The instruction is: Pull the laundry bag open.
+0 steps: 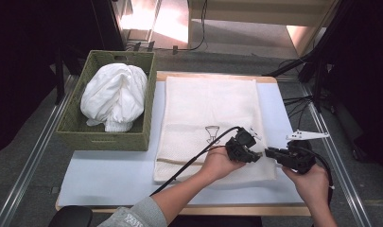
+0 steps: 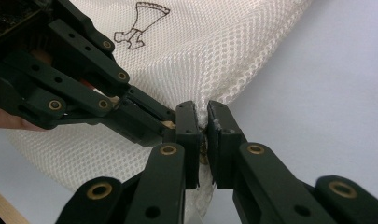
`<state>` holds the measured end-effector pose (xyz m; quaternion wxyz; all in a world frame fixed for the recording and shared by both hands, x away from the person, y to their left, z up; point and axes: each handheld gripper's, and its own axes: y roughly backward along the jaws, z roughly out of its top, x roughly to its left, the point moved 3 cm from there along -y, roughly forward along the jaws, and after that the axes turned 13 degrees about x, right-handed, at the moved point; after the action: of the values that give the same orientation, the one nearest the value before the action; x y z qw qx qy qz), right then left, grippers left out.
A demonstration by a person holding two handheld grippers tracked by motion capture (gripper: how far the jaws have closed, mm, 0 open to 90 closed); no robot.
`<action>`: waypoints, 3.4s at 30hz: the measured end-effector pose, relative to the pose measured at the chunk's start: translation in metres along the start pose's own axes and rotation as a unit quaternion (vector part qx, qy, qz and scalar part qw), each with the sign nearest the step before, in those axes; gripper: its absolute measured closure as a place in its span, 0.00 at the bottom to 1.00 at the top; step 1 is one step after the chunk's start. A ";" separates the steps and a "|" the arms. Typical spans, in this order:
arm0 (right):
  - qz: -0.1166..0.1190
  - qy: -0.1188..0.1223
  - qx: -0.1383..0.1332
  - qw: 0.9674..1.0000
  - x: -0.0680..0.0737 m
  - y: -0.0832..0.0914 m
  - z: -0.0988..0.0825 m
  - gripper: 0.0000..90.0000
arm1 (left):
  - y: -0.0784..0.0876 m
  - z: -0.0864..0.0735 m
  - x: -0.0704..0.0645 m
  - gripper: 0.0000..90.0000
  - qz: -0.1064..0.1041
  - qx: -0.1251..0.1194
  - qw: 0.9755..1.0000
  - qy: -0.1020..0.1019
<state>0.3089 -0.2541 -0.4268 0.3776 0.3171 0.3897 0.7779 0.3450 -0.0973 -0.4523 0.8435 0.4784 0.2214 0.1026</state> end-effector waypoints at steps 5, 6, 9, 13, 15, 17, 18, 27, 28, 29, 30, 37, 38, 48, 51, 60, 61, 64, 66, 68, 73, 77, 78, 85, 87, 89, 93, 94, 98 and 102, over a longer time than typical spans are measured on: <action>0.000 0.002 -0.001 1.000 0.000 0.000 0.000 0.95 | 0.001 -0.001 0.002 0.98 -0.008 0.001 1.000 0.006; 0.000 0.002 -0.001 1.000 -0.001 0.000 0.000 0.95 | 0.001 -0.001 0.002 0.98 -0.009 0.001 1.000 0.007; 0.001 0.002 0.000 1.000 -0.001 0.000 -0.001 0.95 | 0.001 -0.002 0.003 0.98 -0.014 -0.001 1.000 0.009; 0.001 0.001 0.001 1.000 -0.001 0.000 -0.001 0.95 | 0.001 -0.003 0.004 0.98 -0.018 -0.002 1.000 0.012; 0.002 0.000 0.002 1.000 -0.001 0.000 -0.001 0.95 | 0.000 -0.003 0.004 0.98 -0.017 -0.001 1.000 0.012; 0.002 -0.001 0.003 1.000 -0.002 0.000 -0.001 0.95 | 0.000 -0.004 0.006 0.98 -0.018 0.001 1.000 0.011; 0.002 -0.001 0.003 1.000 -0.001 0.000 -0.001 0.95 | -0.001 -0.004 0.006 0.98 -0.021 -0.002 1.000 0.014; 0.000 -0.006 -0.006 1.000 -0.003 0.004 -0.001 0.96 | 0.002 -0.007 0.014 0.98 -0.027 0.000 0.999 0.034; 0.004 -0.011 -0.007 1.000 -0.004 0.004 -0.002 0.96 | 0.003 -0.007 0.014 0.98 -0.029 -0.001 0.999 0.039; 0.001 -0.010 -0.008 1.000 -0.004 0.004 -0.002 0.96 | 0.004 -0.007 0.013 0.98 -0.025 0.000 0.999 0.033; 0.002 -0.007 -0.010 1.000 -0.004 0.004 -0.001 0.96 | 0.004 -0.008 0.013 0.98 -0.022 -0.003 0.999 0.031; 0.002 -0.009 -0.006 1.000 -0.005 0.003 -0.002 0.96 | 0.002 -0.009 0.012 0.98 -0.021 -0.003 0.999 0.028; 0.000 -0.007 -0.005 1.000 -0.005 0.002 -0.002 0.96 | 0.002 -0.009 0.011 0.98 -0.020 -0.002 0.999 0.025; 0.003 -0.009 -0.005 1.000 -0.005 0.001 -0.002 0.96 | 0.002 -0.012 0.011 0.98 -0.009 -0.004 1.000 0.027; 0.002 -0.013 -0.002 1.000 -0.006 0.001 -0.003 0.96 | 0.001 -0.014 0.013 0.98 -0.013 -0.006 0.999 0.032; -0.003 -0.015 -0.001 1.000 -0.007 0.000 -0.003 0.96 | 0.005 -0.026 0.022 0.98 -0.012 0.005 0.999 0.041; -0.002 -0.015 -0.002 1.000 -0.007 0.000 -0.003 0.96 | 0.005 -0.026 0.021 0.98 -0.012 0.005 0.999 0.041; -0.001 -0.019 0.001 1.000 -0.008 0.000 -0.004 0.96 | 0.005 -0.026 0.020 0.98 -0.013 0.004 0.999 0.042; -0.001 -0.018 0.001 1.000 -0.009 0.000 -0.004 0.96 | 0.005 -0.026 0.021 0.98 -0.012 0.006 0.999 0.043; -0.001 -0.018 0.001 1.000 -0.009 -0.001 -0.004 0.96 | 0.004 -0.026 0.021 0.98 -0.013 0.006 0.999 0.044; -0.002 -0.018 0.000 1.000 -0.009 -0.001 -0.004 0.96 | 0.004 -0.026 0.020 0.98 -0.013 0.004 0.999 0.045; 0.000 -0.019 0.001 1.000 -0.010 -0.001 -0.004 0.96 | 0.004 -0.026 0.020 0.98 -0.013 0.006 0.999 0.044; 0.001 -0.019 0.001 1.000 -0.010 -0.001 -0.004 0.96 | 0.004 -0.026 0.020 0.98 -0.013 0.005 0.999 0.043; 0.003 -0.023 0.003 1.000 -0.011 -0.001 -0.005 0.96 | 0.005 -0.027 0.020 0.98 -0.015 0.002 0.999 0.043; 0.004 -0.023 0.002 1.000 -0.011 -0.001 -0.005 0.96 | 0.005 -0.028 0.020 0.98 -0.018 0.000 0.999 0.045; 0.005 -0.023 0.002 1.000 -0.011 -0.001 -0.005 0.96 | 0.006 -0.029 0.021 0.98 -0.017 0.001 0.999 0.045; 0.005 -0.023 0.002 1.000 -0.012 -0.001 -0.005 0.96 | 0.006 -0.031 0.022 0.98 -0.018 0.000 0.999 0.045; 0.005 -0.024 0.002 1.000 -0.012 -0.001 -0.005 0.96 | 0.007 -0.032 0.022 0.98 -0.016 0.004 0.999 0.047; 0.005 -0.029 0.001 1.000 -0.014 -0.001 -0.006 0.96 | 0.008 -0.037 0.025 0.98 -0.018 0.003 0.999 0.049; 0.004 -0.029 0.004 1.000 -0.013 -0.001 -0.006 0.96 | 0.010 -0.040 0.026 0.98 -0.018 0.004 0.999 0.051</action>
<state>0.3116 -0.2666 -0.4334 0.3842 0.3424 0.3804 0.7684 0.3492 -0.0520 -0.4689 0.8307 0.4720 0.2735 0.1111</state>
